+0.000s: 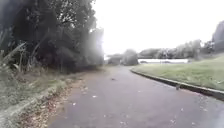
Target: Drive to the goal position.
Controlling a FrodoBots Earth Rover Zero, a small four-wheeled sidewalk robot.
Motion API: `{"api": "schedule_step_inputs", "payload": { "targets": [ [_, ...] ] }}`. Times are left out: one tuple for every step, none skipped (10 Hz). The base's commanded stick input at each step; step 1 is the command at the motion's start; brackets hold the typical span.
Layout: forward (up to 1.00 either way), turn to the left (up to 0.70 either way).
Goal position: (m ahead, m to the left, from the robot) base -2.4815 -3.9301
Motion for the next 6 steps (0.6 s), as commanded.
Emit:
{"api": "schedule_step_inputs", "payload": {
  "targets": [
    [0.00, -0.45],
    [0.00, -0.45],
    [0.00, -0.45],
    [0.00, -0.45],
    [0.00, -0.45],
    [0.00, -0.45]
  ]
}}
